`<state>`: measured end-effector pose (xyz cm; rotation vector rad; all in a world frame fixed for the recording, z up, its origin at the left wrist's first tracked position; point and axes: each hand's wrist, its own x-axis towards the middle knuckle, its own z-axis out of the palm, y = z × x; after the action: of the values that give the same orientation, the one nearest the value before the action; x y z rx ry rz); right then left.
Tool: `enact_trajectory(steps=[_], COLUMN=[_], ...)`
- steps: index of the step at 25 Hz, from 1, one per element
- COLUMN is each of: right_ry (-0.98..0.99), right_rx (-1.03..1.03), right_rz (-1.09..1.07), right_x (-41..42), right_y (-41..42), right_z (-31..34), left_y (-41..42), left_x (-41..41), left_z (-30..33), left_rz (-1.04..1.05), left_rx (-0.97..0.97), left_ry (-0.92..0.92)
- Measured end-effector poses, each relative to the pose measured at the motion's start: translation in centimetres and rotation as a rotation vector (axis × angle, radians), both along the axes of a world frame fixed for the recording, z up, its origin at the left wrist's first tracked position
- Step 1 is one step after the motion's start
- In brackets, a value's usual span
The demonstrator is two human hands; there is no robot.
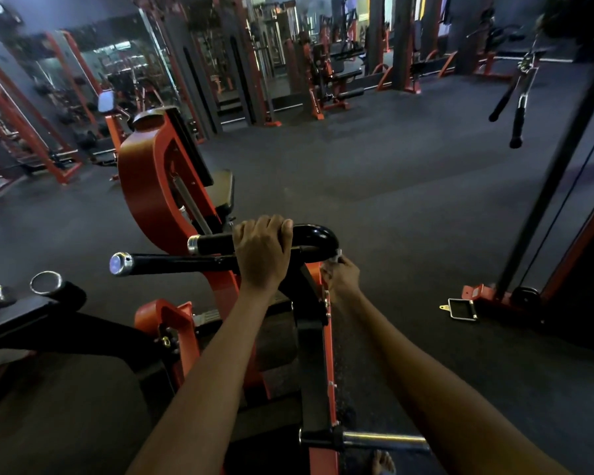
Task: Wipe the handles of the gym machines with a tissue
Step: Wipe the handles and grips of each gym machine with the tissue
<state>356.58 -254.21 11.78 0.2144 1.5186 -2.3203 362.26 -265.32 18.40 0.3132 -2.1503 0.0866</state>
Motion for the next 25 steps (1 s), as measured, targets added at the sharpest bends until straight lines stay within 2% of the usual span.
enact_trajectory(steps=[1, 3, 5, 7, 8, 12, 17, 21, 25], right_ry=[-0.005, 0.122, 0.383, 0.654, 0.712, 0.644, 0.903, 0.804, 0.899], right_rx=[-0.027, -0.011, 0.129, 0.293, 0.371, 0.700, 0.506, 0.643, 0.498], right_rz=[0.019, -0.067, -0.194, -0.175, -0.138, 0.185, 0.119, 0.227, 0.164], right_x=[-0.7, -1.3, -1.1, -0.5, -0.5, -2.9, -2.9, -4.5, -4.3], right_y=[0.5, 1.6, 2.4, 2.4, 2.3, 3.6, 3.3, 3.2, 4.6], right_z=[0.0, 0.7, 1.7, 1.9, 1.5, 1.6, 2.2, 2.8, 2.2], left_y=[0.0, -0.1, -0.3, -0.4, -0.5, -0.4, -0.5, -0.4, -1.7], left_x=[0.0, 0.0, -0.1, -0.2, -0.2, 0.1, -0.1, -0.1, 0.2], left_z=[-0.1, -0.2, -0.1, -0.2, -0.2, -0.4, -0.3, -0.2, -1.2], left_rz=[-0.002, -0.016, -0.031, -0.043, -0.044, -0.057, -0.054, -0.087, -0.050], left_rx=[-0.001, -0.005, -0.011, -0.009, -0.007, -0.011, 0.001, -0.015, -0.020], left_ry=[0.014, 0.045, 0.073, 0.083, 0.083, 0.075, 0.076, 0.077, 0.053])
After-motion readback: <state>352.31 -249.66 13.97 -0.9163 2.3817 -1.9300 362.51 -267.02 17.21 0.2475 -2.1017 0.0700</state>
